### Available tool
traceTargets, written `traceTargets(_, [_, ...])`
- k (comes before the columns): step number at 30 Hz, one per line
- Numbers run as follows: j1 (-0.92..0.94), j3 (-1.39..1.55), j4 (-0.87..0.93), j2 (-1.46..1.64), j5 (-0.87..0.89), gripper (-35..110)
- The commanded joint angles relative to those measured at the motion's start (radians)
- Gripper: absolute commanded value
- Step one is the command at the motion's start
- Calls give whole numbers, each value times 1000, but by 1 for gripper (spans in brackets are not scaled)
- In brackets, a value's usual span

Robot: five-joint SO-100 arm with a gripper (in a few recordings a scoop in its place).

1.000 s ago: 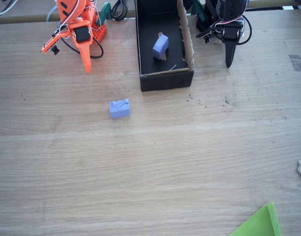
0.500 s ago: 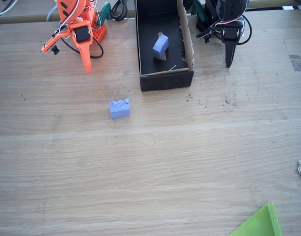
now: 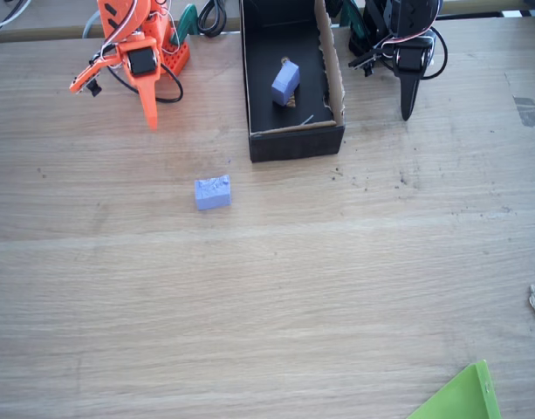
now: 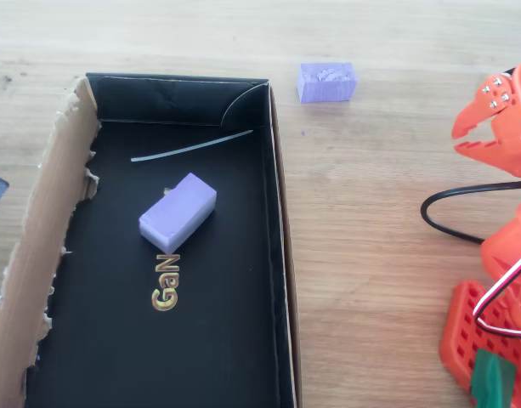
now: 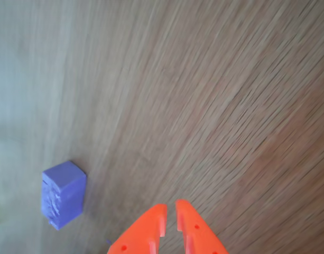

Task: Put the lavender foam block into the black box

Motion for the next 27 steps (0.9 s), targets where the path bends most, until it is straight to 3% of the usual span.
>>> traceTargets(1, [-20, 3, -18, 8, -63, 0])
traceTargets(13, [-167, -94, -192, 8, 121, 0])
traceTargets(18, [-192, -350, -141, -150, 106, 0])
traceTargets(23, [-189, -788, 34, -508, 135, 0])
traceTargets(27, [-212, -930, 121, -612, 178, 0])
